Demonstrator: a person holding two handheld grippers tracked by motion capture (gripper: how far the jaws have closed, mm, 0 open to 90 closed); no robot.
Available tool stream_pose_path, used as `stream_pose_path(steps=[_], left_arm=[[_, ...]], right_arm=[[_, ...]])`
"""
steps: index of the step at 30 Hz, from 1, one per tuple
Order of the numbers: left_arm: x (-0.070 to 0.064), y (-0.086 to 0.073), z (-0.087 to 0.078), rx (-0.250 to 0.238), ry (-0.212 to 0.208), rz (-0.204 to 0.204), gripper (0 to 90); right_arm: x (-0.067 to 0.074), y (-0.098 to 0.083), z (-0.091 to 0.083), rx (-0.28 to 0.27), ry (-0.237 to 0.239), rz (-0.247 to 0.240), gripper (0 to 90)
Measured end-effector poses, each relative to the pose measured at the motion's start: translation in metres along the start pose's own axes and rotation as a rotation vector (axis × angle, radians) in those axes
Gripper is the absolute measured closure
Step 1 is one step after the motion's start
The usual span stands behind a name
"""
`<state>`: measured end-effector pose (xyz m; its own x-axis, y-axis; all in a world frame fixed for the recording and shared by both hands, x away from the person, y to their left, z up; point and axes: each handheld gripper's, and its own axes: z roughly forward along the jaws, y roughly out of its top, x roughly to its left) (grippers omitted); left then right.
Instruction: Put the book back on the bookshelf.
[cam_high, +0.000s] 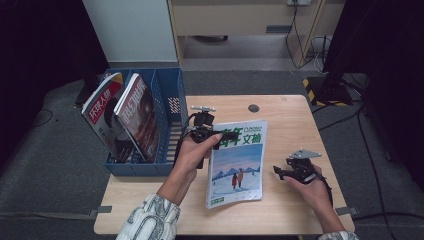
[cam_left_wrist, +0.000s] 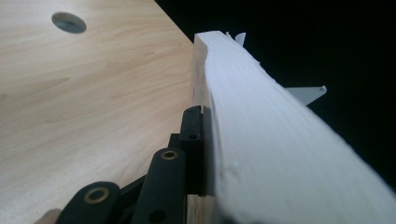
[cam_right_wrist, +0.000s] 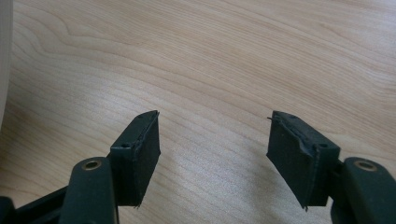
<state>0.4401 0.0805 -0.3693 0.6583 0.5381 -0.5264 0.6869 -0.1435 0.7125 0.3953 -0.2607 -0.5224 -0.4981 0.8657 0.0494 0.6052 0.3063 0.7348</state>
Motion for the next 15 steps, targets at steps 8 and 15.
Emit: stream_pose_path(steps=[8,15], left_arm=[[-0.005,0.010,-0.009,-0.050,0.014,0.026,73.0],[-0.007,0.018,-0.016,-0.087,0.024,0.029,72.8]], right_arm=[[0.001,0.000,0.001,0.003,-0.007,-0.015,34.1],[0.001,0.000,0.001,0.004,-0.014,-0.012,33.7]])
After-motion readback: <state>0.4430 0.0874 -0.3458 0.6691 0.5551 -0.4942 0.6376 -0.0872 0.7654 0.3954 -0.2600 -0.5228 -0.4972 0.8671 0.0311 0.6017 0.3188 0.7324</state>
